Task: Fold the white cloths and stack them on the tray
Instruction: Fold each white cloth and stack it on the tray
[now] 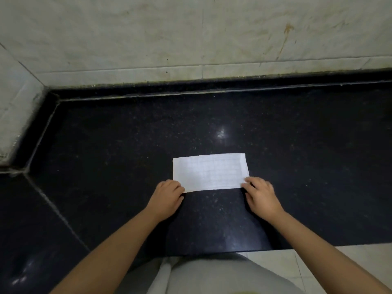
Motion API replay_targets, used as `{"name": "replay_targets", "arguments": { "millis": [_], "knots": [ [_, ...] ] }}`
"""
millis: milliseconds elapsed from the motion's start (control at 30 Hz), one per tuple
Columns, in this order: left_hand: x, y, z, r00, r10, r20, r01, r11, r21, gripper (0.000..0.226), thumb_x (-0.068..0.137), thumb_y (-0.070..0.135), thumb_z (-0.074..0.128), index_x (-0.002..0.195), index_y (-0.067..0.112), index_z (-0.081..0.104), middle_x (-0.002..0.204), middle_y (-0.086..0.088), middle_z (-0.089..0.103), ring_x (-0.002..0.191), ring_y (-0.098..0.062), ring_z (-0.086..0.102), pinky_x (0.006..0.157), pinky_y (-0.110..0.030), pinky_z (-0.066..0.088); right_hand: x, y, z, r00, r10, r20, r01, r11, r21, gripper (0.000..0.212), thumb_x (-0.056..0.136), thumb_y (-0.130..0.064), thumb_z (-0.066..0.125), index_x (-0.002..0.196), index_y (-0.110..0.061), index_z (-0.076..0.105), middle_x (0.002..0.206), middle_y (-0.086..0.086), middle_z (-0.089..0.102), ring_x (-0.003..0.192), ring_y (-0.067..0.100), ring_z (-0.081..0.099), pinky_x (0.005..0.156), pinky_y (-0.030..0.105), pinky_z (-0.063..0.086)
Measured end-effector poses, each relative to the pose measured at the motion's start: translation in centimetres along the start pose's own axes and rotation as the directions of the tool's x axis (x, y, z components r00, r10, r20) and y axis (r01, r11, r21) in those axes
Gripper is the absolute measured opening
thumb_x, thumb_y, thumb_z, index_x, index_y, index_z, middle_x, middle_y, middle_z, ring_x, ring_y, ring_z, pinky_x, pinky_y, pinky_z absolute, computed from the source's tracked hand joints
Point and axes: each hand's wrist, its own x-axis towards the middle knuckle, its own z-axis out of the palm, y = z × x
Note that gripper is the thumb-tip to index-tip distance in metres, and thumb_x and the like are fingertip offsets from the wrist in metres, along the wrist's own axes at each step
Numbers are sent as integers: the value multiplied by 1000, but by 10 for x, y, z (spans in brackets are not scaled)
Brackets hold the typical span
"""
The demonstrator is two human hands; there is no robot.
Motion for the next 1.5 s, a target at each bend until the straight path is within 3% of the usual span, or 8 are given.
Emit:
{"name": "replay_targets", "arguments": {
  "millis": [233,333,433,800,967,1167,1333,1500],
  "knots": [
    [17,10,-19,979,-200,-46,196,977,-90,41,81,27,37,98,7,69,103,-7,69,93,-26,68,81,-36,56,15,-8,-22,861,506,56,-508,850,140,38,90,-25,54,124,-8,53,126,13,54,118,31,46,97,43,37],
    [32,17,-21,925,-361,116,374,919,-121,51,100,26,30,145,3,25,155,-11,17,146,-25,12,119,-37,14,21,-15,-25,771,623,136,-634,770,65,43,90,-39,51,120,-8,49,123,12,54,115,29,47,94,41,39],
    [44,22,-18,876,-431,217,460,882,-105,58,102,30,23,149,6,0,158,-9,-10,146,-23,-13,119,-36,-4,26,-24,-21,733,652,194,-667,745,12,41,89,-42,49,113,-9,51,120,11,55,112,27,50,92,39,39],
    [44,17,-1,852,-439,285,479,873,-88,62,101,40,17,148,9,-9,157,-5,-18,145,-19,-17,118,-37,-6,46,-34,-24,574,745,341,-819,518,247,6,83,-18,51,84,-13,51,91,5,57,83,22,50,78,31,32],
    [44,16,0,854,-431,292,473,876,-89,62,101,40,18,148,9,-8,157,-6,-17,145,-19,-15,119,-38,-6,52,-46,-43,646,715,266,-655,341,675,20,80,-1,55,68,-11,42,72,5,51,57,13,43,51,24,35],
    [23,-2,-13,857,-475,200,515,804,-296,59,100,38,15,149,11,-2,159,0,-3,146,-13,-4,119,-38,-1,79,-115,-59,888,458,-39,-287,618,732,10,80,-1,57,75,-8,52,67,-3,47,58,6,42,53,9,36],
    [-24,-33,-20,796,-589,136,602,748,-280,56,101,31,27,149,9,7,159,-3,6,147,-14,2,120,-35,4,85,-159,-10,978,203,56,-196,775,601,10,85,0,50,81,7,57,76,5,49,71,15,46,60,19,31],
    [-54,-47,-19,763,-632,135,641,713,-284,52,101,26,31,147,7,17,158,-6,12,147,-18,7,119,-37,9,81,-174,21,984,107,141,-165,840,517,16,83,3,47,70,-7,47,75,5,46,71,17,43,61,20,29]
  ]
}}
